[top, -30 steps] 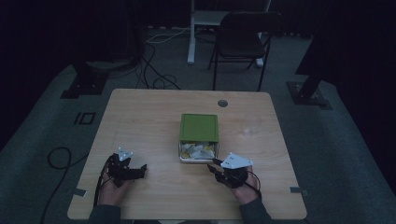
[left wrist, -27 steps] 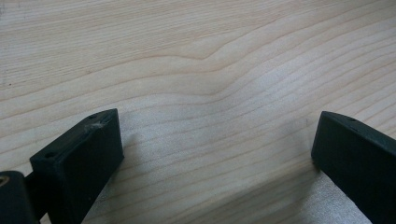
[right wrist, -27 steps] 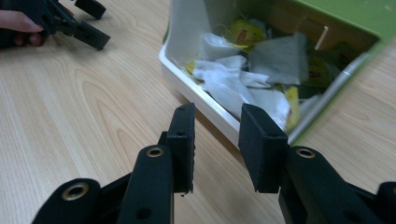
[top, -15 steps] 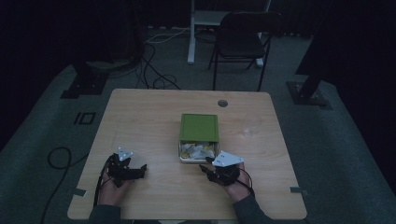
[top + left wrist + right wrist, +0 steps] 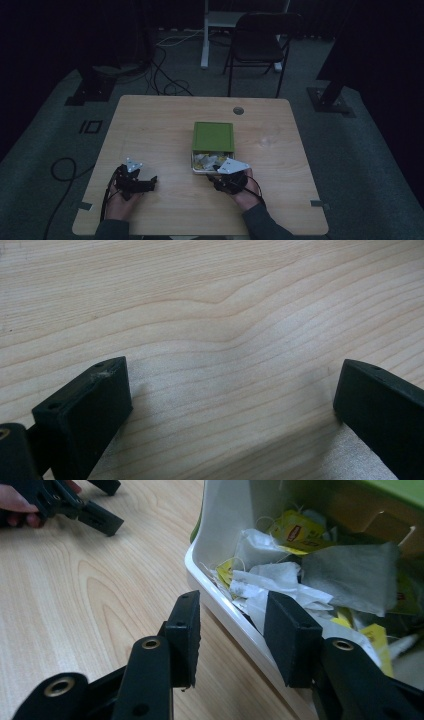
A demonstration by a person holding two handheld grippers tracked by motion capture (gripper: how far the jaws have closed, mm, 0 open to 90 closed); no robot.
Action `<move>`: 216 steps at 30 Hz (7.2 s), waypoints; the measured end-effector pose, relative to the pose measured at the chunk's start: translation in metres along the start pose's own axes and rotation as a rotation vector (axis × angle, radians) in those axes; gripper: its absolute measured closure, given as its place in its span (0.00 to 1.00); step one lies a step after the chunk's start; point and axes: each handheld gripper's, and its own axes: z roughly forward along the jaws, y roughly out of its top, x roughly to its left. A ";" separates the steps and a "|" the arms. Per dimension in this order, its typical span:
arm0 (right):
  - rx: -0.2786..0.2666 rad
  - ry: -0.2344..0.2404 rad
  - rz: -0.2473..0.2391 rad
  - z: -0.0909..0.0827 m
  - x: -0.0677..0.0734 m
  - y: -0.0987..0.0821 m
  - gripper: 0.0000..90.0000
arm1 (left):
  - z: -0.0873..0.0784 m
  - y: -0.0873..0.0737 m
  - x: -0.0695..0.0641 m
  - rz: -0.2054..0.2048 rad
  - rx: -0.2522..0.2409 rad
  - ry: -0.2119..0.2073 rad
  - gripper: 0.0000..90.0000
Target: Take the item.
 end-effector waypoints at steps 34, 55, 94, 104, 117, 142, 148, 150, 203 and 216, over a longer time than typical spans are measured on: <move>0.029 0.064 -0.019 0.005 0.000 -0.004 0.76 | 0.000 0.000 0.000 0.000 0.002 0.001 0.03; -0.024 0.027 -0.016 -0.014 0.000 0.002 0.83 | 0.000 0.000 0.000 0.000 0.002 0.001 0.03; -0.012 -0.057 -0.029 -0.034 -0.009 -0.001 0.99 | 0.000 0.000 0.000 0.001 0.002 0.002 0.03; -0.026 -0.066 -0.020 -0.047 -0.012 0.007 0.99 | 0.000 0.000 0.000 0.000 0.002 0.001 0.03; -0.065 -0.079 -0.027 -0.070 -0.012 0.018 1.00 | 0.000 0.000 0.000 0.000 0.002 0.002 0.03; -0.100 -0.096 0.000 -0.098 -0.020 0.021 1.00 | 0.000 0.000 0.000 -0.001 0.001 0.001 0.03; -0.097 -0.111 0.010 -0.103 -0.024 0.016 1.00 | 0.000 0.000 0.000 -0.001 0.001 0.001 0.03; -0.096 -0.114 0.014 -0.104 -0.025 0.015 1.00 | 0.000 0.000 0.000 -0.001 0.001 0.001 0.03; -0.095 -0.237 0.093 -0.114 -0.087 0.000 1.00 | 0.000 0.000 0.000 0.000 0.001 0.001 0.03; -0.106 -0.257 0.101 -0.115 -0.100 0.002 1.00 | 0.000 0.000 0.000 -0.002 0.000 0.002 0.03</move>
